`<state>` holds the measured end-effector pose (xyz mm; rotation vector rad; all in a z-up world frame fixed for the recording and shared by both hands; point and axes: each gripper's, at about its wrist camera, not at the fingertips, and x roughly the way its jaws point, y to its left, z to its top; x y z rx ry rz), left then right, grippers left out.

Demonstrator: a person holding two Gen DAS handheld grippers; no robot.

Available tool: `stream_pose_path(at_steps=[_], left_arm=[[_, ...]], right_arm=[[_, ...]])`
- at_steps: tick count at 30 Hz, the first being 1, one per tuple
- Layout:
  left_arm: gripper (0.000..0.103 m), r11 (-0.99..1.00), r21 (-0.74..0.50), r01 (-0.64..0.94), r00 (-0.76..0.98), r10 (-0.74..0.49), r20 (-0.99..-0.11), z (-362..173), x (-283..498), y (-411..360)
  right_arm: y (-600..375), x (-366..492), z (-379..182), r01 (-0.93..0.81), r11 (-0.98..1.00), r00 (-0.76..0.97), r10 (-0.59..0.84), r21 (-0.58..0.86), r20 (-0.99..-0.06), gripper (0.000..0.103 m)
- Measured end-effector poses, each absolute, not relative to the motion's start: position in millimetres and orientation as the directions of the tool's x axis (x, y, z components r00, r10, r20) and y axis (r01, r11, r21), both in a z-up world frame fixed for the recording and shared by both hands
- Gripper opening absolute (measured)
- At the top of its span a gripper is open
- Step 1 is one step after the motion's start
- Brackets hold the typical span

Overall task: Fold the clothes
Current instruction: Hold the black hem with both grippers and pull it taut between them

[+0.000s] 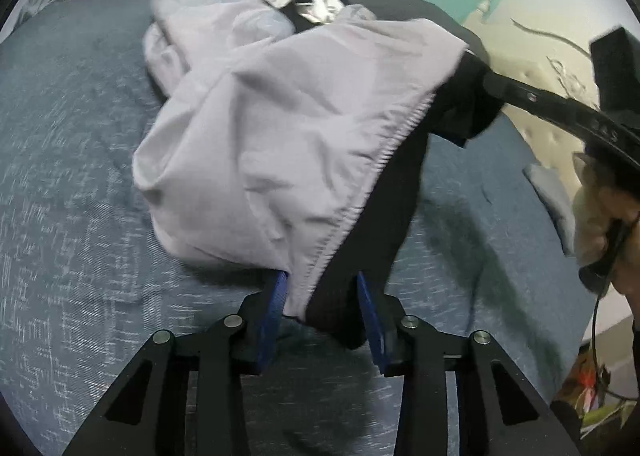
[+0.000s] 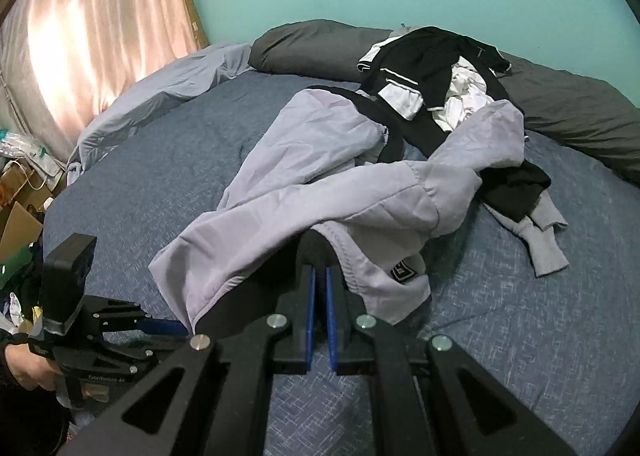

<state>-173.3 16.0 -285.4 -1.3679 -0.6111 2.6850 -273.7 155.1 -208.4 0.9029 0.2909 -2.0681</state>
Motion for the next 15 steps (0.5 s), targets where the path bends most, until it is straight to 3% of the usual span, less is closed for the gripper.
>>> stream_pose_path(at_steps=[15], left_arm=[[0.043,-0.941,-0.326,0.095,-0.563,0.219,-0.797,-305,-183,29]], right_arm=[[155,-273,-216,0.767,-0.629,-0.383,-0.609,0.129,-0.695,0.005]])
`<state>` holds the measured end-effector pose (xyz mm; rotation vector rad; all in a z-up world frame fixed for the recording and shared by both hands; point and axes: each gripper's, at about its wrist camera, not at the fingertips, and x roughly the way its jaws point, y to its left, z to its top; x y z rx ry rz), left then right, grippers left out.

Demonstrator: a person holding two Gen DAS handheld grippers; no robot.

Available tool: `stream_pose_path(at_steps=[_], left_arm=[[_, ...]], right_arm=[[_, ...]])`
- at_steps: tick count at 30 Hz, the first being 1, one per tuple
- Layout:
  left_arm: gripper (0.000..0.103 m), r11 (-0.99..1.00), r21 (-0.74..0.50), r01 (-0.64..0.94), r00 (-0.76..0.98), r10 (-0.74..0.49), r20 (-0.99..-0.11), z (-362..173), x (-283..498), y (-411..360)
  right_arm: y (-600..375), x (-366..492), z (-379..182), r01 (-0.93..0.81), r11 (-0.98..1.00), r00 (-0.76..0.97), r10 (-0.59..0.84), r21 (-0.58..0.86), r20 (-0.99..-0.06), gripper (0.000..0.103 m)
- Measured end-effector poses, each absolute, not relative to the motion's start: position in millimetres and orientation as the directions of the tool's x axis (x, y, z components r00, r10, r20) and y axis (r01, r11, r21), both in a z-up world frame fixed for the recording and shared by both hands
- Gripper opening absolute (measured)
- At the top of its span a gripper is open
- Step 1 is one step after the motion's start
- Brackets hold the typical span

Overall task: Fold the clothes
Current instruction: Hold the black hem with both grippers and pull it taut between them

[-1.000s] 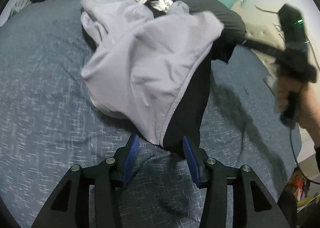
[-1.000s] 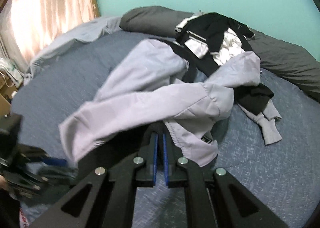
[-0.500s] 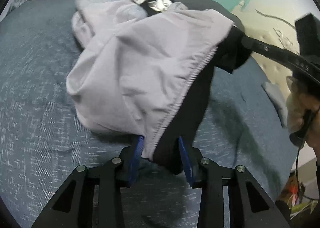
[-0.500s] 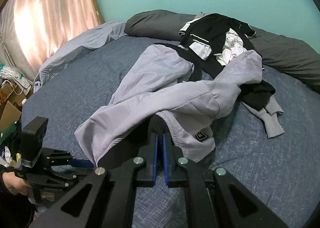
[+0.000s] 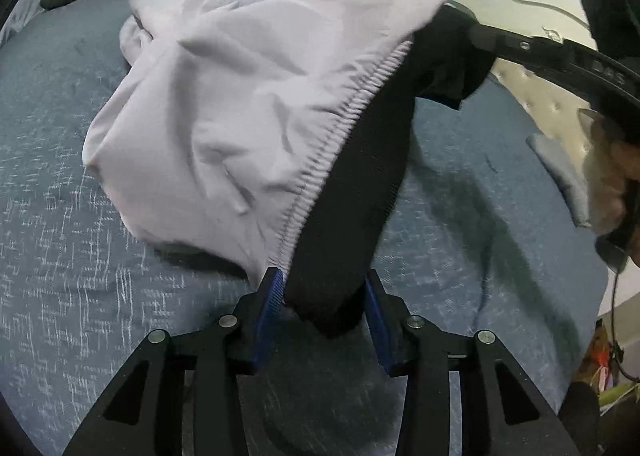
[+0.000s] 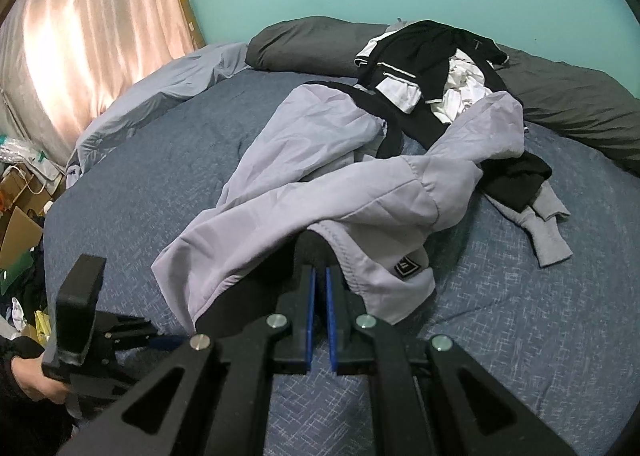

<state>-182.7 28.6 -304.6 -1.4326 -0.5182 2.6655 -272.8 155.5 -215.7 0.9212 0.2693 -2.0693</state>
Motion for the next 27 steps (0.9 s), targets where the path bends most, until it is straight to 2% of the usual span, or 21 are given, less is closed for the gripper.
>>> stream_pose_path(at_steps=[1,3,6,11,13,15,19,20,25,27], left_arm=[[0.041,-0.94,-0.328,0.094,-0.563,0.222,-0.796,-305,-185,26],[0.019,-0.941,-0.325,0.096,-0.566,0.217,-0.795,-305,-188,22],[0.014,-0.946,-0.307,0.105,-0.59,0.189,-0.785,-297,-188,13],[0.012,-0.926,-0.341,0.162,-0.652,0.159,-0.742,-277,-182,-20],[0.012,-0.916,-0.356,0.184,-0.669,0.148,-0.728,-270,-180,-33],[0.011,-0.91,-0.364,0.2,-0.683,0.137,-0.717,-263,-179,-45],[0.011,-0.901,-0.375,0.217,-0.694,0.128,-0.708,-258,-179,-53],[0.011,-0.901,-0.375,0.217,-0.696,0.126,-0.707,-260,-183,-41],[0.008,-0.91,-0.358,0.21,-0.705,0.113,-0.7,-251,-172,-53],[0.003,-0.912,-0.356,0.205,-0.71,0.112,-0.695,-247,-163,-57]], right_arm=[[156,-273,-215,0.767,-0.629,-0.383,-0.609,0.129,-0.695,0.005],[157,-273,-214,0.767,-0.631,-0.388,-0.603,0.118,-0.697,0.005],[157,-272,-216,0.763,-0.641,-0.407,-0.574,0.081,-0.711,0.005],[151,-268,-227,0.754,-0.656,-0.435,-0.509,0.007,-0.743,0.009],[145,-264,-235,0.761,-0.648,-0.441,-0.479,-0.033,-0.759,0.015],[138,-258,-241,0.777,-0.626,-0.441,-0.466,-0.067,-0.767,0.028],[122,-252,-255,0.803,-0.585,-0.427,-0.433,-0.112,-0.794,0.046],[118,-250,-259,0.814,-0.57,-0.412,-0.431,-0.112,-0.803,0.054],[102,-243,-270,0.837,-0.533,-0.402,-0.446,-0.124,-0.8,0.064],[92,-242,-280,0.838,-0.515,-0.426,-0.414,-0.179,-0.805,0.067]])
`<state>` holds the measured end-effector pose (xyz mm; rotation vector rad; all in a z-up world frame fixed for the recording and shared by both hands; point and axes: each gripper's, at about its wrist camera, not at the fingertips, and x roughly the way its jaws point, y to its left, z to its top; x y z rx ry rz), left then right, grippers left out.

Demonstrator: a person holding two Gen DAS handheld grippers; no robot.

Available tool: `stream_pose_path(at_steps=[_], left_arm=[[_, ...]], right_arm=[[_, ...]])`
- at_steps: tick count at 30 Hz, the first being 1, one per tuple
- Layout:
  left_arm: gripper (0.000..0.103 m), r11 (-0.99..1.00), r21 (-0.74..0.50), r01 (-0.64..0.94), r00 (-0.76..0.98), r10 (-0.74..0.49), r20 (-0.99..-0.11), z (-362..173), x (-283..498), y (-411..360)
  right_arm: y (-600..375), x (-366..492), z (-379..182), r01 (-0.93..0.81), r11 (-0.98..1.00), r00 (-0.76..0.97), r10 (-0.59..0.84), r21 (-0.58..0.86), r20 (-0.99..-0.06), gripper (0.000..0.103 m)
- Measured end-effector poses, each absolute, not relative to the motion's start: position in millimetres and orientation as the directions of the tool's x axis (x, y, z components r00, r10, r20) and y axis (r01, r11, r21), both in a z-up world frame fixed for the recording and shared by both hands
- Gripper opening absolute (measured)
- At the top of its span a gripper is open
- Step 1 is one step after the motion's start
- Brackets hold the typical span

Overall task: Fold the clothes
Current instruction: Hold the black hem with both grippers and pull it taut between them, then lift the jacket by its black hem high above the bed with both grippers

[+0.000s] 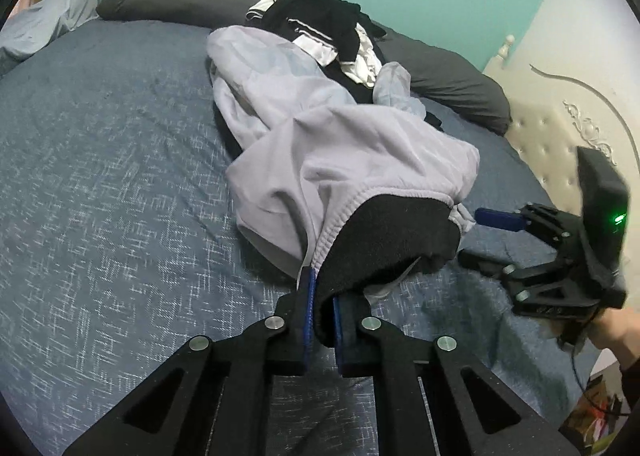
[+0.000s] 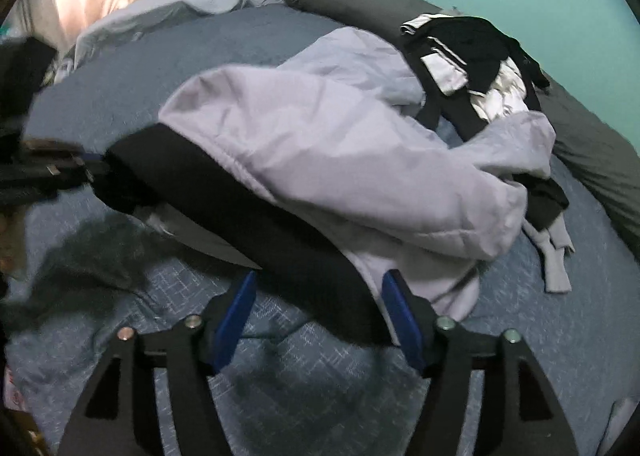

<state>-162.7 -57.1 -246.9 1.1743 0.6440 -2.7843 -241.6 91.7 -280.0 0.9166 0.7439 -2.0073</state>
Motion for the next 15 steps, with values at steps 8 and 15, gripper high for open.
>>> stream_pose_path(at_steps=[8,15], left_arm=[[0.003,-0.916,-0.349,0.198,-0.695,0.12,-0.709,-252,-173,-60],[0.003,-0.93,-0.319,0.185,-0.689,0.109,-0.716,-252,-177,-52]], right_arm=[[71,-261,-318,0.782,-0.506,-0.549,-0.28,-0.364,-0.788,0.06],[91,-282,-289,0.757,-0.584,-0.557,-0.344,-0.292,-0.756,0.007]])
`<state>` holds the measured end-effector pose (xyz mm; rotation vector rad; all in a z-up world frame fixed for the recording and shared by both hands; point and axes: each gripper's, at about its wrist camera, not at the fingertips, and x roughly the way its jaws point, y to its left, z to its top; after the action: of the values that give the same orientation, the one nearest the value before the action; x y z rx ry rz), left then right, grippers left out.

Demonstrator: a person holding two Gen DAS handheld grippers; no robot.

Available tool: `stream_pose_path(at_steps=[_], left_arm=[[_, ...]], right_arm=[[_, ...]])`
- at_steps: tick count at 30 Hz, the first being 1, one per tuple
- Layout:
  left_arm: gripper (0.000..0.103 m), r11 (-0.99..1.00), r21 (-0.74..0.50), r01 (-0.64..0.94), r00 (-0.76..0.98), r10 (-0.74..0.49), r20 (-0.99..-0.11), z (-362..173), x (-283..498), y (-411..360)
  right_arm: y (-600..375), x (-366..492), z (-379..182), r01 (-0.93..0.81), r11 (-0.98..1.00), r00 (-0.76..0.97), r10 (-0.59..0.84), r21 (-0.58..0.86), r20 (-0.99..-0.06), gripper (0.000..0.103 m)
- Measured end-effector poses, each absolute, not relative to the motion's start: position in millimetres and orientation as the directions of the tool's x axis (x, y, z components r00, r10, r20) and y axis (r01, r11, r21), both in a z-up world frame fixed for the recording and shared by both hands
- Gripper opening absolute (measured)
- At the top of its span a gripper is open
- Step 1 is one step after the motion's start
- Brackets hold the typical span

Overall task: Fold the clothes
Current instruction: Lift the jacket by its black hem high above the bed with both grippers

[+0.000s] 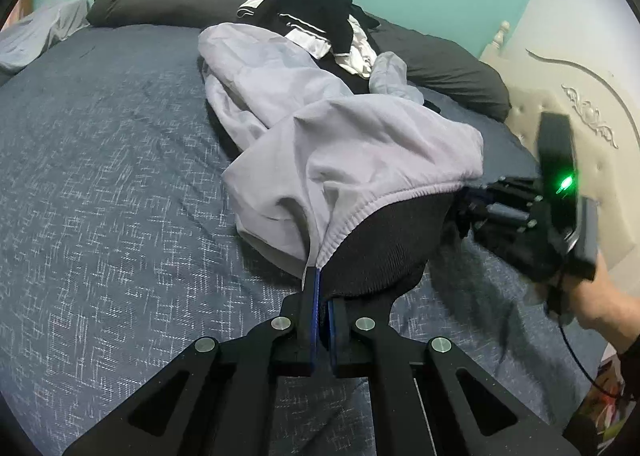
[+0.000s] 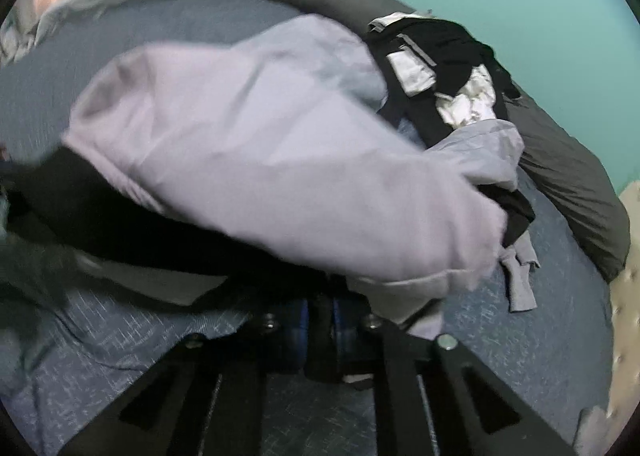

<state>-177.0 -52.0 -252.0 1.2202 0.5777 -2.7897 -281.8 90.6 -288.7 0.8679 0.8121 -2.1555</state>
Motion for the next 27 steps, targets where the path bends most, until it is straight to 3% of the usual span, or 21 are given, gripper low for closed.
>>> stream_pose_path(at_steps=[9,14,27], left_arm=[[0.003,-0.929,-0.327,0.174,-0.684,0.125,-0.718,-247,-179,-44],[0.003,-0.946,-0.283,0.161,-0.701,0.092,-0.707,-212,-175,-38],[0.003,-0.989,-0.058,0.139,-0.81,-0.08,-0.582,13,-143,-52]], right_arm=[[103,-270,-206,0.748,-0.631,-0.569,-0.446,-0.209,-0.691,0.006],[109,-237,-155,0.739,-0.645,-0.594,-0.484,-0.196,-0.643,0.006],[125,-186,29,0.709,-0.691,-0.669,-0.596,-0.14,-0.445,0.005]])
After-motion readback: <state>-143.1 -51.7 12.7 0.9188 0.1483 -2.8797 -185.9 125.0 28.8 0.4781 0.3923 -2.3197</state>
